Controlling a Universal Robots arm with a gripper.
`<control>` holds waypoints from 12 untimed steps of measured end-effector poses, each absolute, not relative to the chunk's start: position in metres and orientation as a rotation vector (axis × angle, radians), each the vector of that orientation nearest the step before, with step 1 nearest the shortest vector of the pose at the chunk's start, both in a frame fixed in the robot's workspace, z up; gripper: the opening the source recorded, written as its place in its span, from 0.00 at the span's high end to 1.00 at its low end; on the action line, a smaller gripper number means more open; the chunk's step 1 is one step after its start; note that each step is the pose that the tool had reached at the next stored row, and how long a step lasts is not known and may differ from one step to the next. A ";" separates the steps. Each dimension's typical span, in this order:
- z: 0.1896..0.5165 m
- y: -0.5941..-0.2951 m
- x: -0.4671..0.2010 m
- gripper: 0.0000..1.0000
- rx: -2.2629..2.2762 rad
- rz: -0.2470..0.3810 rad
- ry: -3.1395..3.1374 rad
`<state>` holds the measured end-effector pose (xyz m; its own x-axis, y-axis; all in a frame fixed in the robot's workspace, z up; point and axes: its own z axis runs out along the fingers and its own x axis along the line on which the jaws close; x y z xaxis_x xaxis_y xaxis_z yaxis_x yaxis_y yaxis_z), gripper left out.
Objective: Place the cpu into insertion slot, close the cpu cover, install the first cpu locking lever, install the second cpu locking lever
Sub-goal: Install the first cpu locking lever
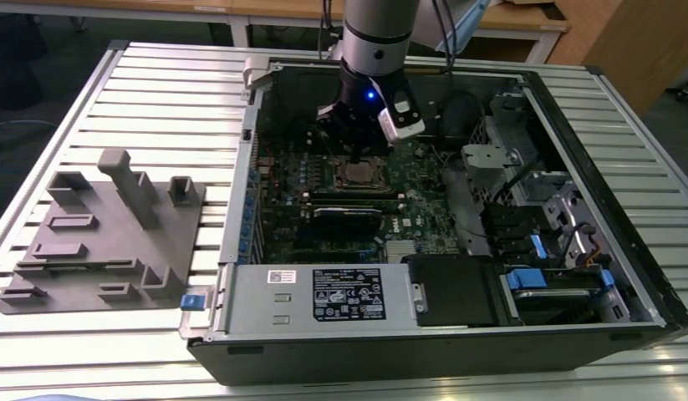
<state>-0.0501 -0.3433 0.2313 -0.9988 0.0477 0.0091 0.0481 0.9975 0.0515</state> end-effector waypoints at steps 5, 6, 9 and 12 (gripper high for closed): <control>0.231 -0.343 -0.053 0.89 -0.075 -0.081 -3.132; 0.231 -0.343 -0.054 0.89 -0.075 -0.081 -3.132; 0.232 -0.343 -0.054 0.89 -0.075 -0.081 -3.132; 0.236 -0.343 -0.054 0.89 -0.075 -0.081 -3.132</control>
